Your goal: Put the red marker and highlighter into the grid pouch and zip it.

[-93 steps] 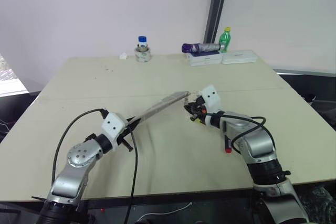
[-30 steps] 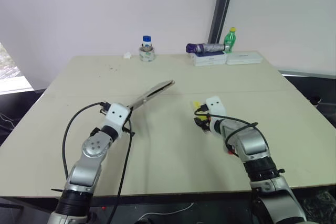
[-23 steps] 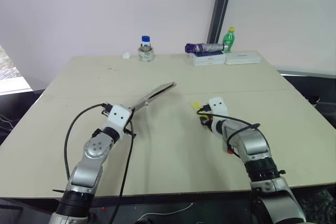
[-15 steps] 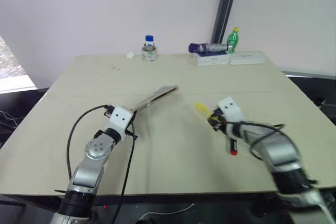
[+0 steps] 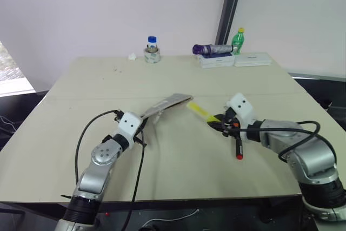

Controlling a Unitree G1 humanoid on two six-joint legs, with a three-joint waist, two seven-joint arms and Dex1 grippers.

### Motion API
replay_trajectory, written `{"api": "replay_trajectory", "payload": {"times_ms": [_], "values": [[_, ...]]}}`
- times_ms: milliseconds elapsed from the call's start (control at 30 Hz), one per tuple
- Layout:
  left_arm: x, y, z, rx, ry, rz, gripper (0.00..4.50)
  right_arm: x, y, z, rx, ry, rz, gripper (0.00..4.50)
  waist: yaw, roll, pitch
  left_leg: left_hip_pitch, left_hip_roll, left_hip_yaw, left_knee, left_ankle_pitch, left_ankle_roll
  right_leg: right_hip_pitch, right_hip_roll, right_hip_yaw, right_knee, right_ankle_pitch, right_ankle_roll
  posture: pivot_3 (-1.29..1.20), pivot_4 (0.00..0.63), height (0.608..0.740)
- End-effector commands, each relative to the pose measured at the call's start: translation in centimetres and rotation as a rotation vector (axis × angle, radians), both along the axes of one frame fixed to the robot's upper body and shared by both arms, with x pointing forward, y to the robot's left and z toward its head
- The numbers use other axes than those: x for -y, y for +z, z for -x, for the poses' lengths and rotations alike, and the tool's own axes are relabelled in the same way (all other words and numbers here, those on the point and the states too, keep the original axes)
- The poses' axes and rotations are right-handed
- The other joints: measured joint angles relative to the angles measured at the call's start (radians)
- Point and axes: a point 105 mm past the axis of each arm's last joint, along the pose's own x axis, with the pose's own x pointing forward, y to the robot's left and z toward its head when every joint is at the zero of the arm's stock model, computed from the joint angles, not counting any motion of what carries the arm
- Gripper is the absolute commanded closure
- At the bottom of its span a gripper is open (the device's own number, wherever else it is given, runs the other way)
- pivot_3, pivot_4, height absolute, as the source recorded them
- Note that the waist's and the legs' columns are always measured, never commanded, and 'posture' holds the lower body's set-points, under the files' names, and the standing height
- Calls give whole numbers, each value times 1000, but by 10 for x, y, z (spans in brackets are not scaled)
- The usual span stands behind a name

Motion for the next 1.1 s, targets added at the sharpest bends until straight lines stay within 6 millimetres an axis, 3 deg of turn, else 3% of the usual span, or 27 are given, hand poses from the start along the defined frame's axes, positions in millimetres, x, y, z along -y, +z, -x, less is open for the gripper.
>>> {"api": "replay_trajectory", "payload": {"times_ms": [33,1100], "values": [[8,10,7,48,-42,-4,4500,-7,9,-2,33,11,-9,3635,0,0,0,0,0,0,0,0,0,0,0,0,0,0,0,0,150,740],[14,11,14,37,-63,19,4500,-5,-7,-5,-23,8,28,3635,0,0,0,0,0,0,0,0,0,0,0,0,0,0,0,0,150,740]]}}
